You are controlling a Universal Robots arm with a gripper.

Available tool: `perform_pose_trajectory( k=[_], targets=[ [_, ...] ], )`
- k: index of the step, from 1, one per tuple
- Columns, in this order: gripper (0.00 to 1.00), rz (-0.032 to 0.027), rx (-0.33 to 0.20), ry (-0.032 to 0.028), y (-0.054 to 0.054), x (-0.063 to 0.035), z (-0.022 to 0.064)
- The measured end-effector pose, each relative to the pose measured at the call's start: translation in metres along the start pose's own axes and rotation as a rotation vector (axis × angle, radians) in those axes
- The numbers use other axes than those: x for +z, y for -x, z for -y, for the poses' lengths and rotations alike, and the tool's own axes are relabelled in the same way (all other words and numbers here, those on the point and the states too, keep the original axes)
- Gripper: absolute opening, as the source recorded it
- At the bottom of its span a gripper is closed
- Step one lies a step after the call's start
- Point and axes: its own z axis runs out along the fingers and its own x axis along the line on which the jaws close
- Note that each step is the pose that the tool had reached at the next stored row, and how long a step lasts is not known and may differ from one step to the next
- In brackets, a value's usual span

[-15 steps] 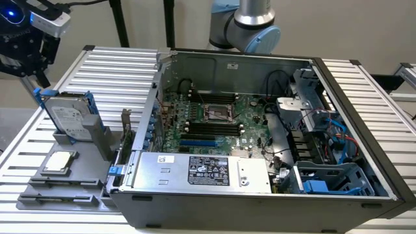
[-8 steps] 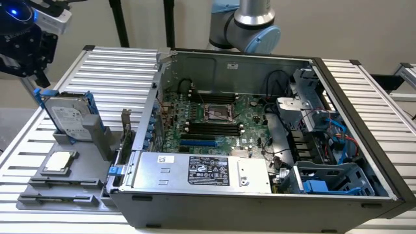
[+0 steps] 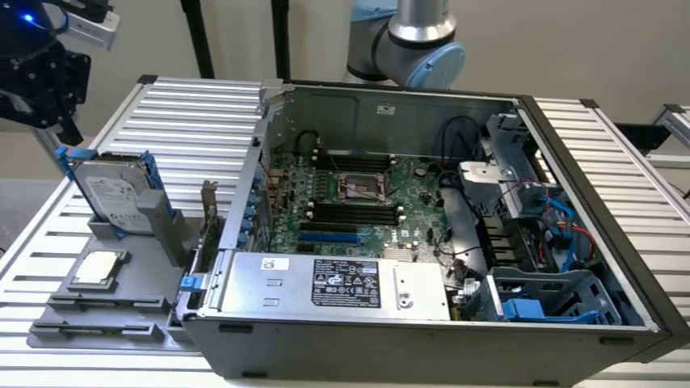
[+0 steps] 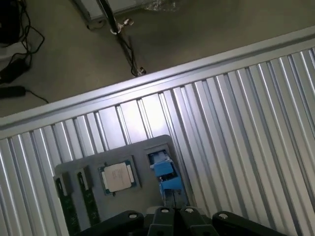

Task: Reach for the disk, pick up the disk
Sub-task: 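Pick up the disk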

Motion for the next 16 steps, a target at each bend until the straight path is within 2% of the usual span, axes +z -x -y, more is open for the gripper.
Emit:
perform_pose_trajectory(
  k=[5,11,13,16],
  targets=[
    [0.11,-0.0008,-0.085,-0.0015,0.0,0.0,0.0],
    [0.11,0.0072,-0.174,-0.0116,0.0,-0.0001,0.0],
    [0.11,0.0079,-0.207,-0.0141,0.0001,0.0,0.0],
    [0.11,0.0071,-0.26,-0.0147,0.0,0.0,0.0]
  ],
)
